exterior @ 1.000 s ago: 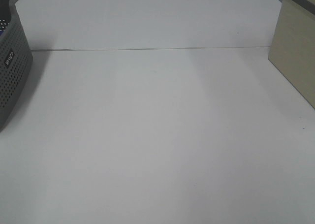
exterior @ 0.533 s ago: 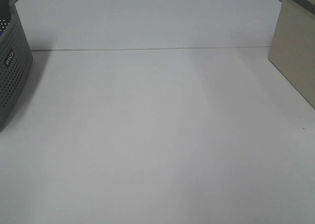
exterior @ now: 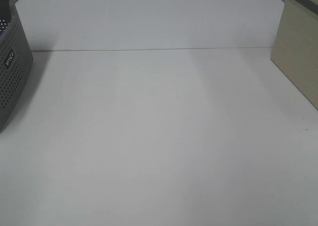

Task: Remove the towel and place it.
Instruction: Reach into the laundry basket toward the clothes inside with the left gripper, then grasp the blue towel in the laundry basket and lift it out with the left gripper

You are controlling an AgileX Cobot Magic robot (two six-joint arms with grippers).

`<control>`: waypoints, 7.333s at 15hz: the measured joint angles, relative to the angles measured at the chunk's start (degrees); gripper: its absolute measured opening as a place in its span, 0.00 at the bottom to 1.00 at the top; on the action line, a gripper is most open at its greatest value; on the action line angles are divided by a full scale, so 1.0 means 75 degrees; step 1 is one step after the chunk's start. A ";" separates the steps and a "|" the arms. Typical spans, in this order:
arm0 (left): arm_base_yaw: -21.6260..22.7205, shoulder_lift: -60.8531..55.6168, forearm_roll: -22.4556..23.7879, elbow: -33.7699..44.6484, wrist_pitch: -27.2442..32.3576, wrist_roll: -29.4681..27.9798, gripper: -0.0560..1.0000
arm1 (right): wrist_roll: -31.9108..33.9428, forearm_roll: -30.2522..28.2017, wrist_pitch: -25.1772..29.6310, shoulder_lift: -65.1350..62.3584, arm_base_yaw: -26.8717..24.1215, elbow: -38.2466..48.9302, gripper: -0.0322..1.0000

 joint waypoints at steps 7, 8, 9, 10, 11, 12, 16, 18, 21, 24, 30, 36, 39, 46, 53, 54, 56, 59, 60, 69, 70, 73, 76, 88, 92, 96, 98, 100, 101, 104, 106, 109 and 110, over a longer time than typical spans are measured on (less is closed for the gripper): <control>0.0000 0.0000 0.0000 0.0000 0.0000 0.0000 0.99 | 0.0000 0.0000 0.0000 0.0000 0.0000 0.0000 0.71; 0.0000 0.0000 0.0000 0.0000 0.0000 0.0000 0.99 | 0.0000 0.0000 0.0000 0.0000 0.0000 0.0000 0.71; 0.0000 0.0000 0.0000 0.0000 0.0000 0.0000 0.99 | 0.0000 0.0000 0.0000 0.0000 0.0000 0.0000 0.71; 0.0000 0.0000 0.0000 0.0000 0.0000 0.0000 0.99 | 0.0000 0.0000 0.0000 0.0000 0.0000 0.0000 0.71; 0.0000 0.0000 0.0000 0.0000 0.0000 0.0000 0.99 | 0.0000 0.0000 0.0000 0.0000 0.0000 0.0000 0.71; 0.0000 0.0000 0.0000 -0.0015 0.0008 0.0000 0.99 | 0.0000 0.0000 0.0000 0.0000 0.0000 0.0000 0.71; 0.0000 0.0894 0.0000 -0.1131 0.0191 0.0084 0.99 | 0.0000 0.0000 0.0000 0.0000 0.0000 0.0000 0.71; 0.0000 0.1940 0.0000 -0.1864 0.0283 0.0550 0.99 | 0.0000 0.0000 0.0000 0.0000 0.0000 0.0000 0.71; 0.0000 0.4179 0.0000 -0.3086 0.0359 0.2238 0.99 | 0.0000 0.0000 0.0000 0.0000 0.0000 0.0000 0.71; 0.0000 0.5317 0.0000 -0.3682 0.0367 0.3782 0.99 | 0.0000 0.0000 0.0000 0.0000 0.0000 0.0000 0.71; 0.0000 0.8159 0.0405 -0.5286 0.0359 0.5080 0.99 | 0.0000 0.0000 0.0000 0.0000 0.0000 0.0000 0.71; 0.0000 0.9916 0.1505 -0.6310 0.0313 0.5600 0.99 | 0.0000 0.0000 0.0000 0.0000 0.0000 0.0000 0.71; 0.0000 1.0772 0.1841 -0.6784 0.0115 0.5775 0.99 | 0.0000 0.0000 0.0000 0.0000 0.0000 0.0000 0.71; 0.0000 1.1864 0.2773 -0.7158 -0.0413 0.6066 0.99 | 0.0000 0.0000 0.0000 0.0000 0.0000 0.0000 0.71; 0.0000 1.2987 0.3323 -0.7976 -0.0657 0.6173 0.99 | 0.0000 0.0000 0.0000 0.0000 0.0000 0.0000 0.71; 0.0000 1.3094 0.3354 -0.8052 -0.0657 0.6180 0.99 | 0.0000 0.0000 0.0000 0.0000 0.0000 0.0000 0.71; 0.0000 1.3476 0.3445 -0.8274 -0.0657 0.6425 0.99 | 0.0000 0.0000 0.0000 0.0000 0.0000 0.0000 0.71; 0.0000 1.3919 0.3621 -0.8365 -0.0856 0.6646 0.99 | 0.0000 0.0000 0.0000 0.0000 0.0000 0.0000 0.71; 0.0000 1.4018 0.3797 -0.8365 -0.1039 0.6646 0.99 | 0.0000 0.0000 0.0000 0.0000 0.0000 0.0000 0.71; 0.0634 1.4927 0.4431 -0.8365 -0.1734 0.6830 0.99 | 0.0000 0.0000 0.0000 0.0000 0.0000 0.0000 0.71; 0.0703 1.5019 0.4439 -0.8365 -0.1856 0.6883 0.99 | 0.0000 0.0000 0.0000 0.0000 0.0000 0.0000 0.71; 0.0840 1.5317 0.4393 -0.8365 -0.2307 0.6967 0.99 | 0.0000 0.0000 0.0000 0.0000 0.0000 0.0000 0.71; 0.0840 1.5668 0.4377 -0.8365 -0.2483 0.6990 0.99 | 0.0000 0.0000 0.0000 0.0000 0.0000 0.0000 0.71; 0.0856 1.6501 0.4454 -0.8380 -0.3598 0.6990 0.99 | 0.0000 0.0000 0.0000 0.0000 0.0000 0.0000 0.71; 0.0863 1.6539 0.4454 -0.8411 -0.3644 0.6990 0.86 | 0.0000 0.0000 0.0000 0.0000 0.0000 0.0000 0.71; 0.0863 1.6539 0.4454 -0.8411 -0.3667 0.6982 0.25 | 0.0000 0.0000 0.0000 0.0000 0.0000 0.0000 0.71; 0.0863 1.6539 0.4454 -0.8411 -0.3667 0.6982 0.05 | 0.0000 0.0000 0.0000 0.0000 0.0000 0.0000 0.71; 0.0863 1.6539 0.4454 -0.8411 -0.3667 0.6982 0.05 | 0.0000 0.0000 0.0000 0.0000 0.0000 0.0000 0.71; 0.0863 1.6539 0.4454 -0.8411 -0.3667 0.6982 0.05 | 0.0000 0.0000 0.0000 0.0000 0.0000 0.0000 0.71; 0.0863 1.6471 0.4507 -0.8411 -0.3636 0.6967 0.05 | 0.0000 0.0000 0.0000 0.0000 0.0000 0.0000 0.71; 0.0863 1.6203 0.4507 -0.8411 -0.3568 0.6967 0.05 | 0.0000 0.0000 0.0000 0.0000 0.0000 0.0000 0.71; 0.0863 1.5668 0.4507 -0.8411 -0.3361 0.6814 0.05 | 0.0000 0.0000 0.0000 0.0000 0.0000 0.0000 0.71; 0.0863 1.5493 0.4507 -0.8411 -0.3193 0.6784 0.05 | 0.0000 0.0000 0.0000 0.0000 0.0000 0.0000 0.71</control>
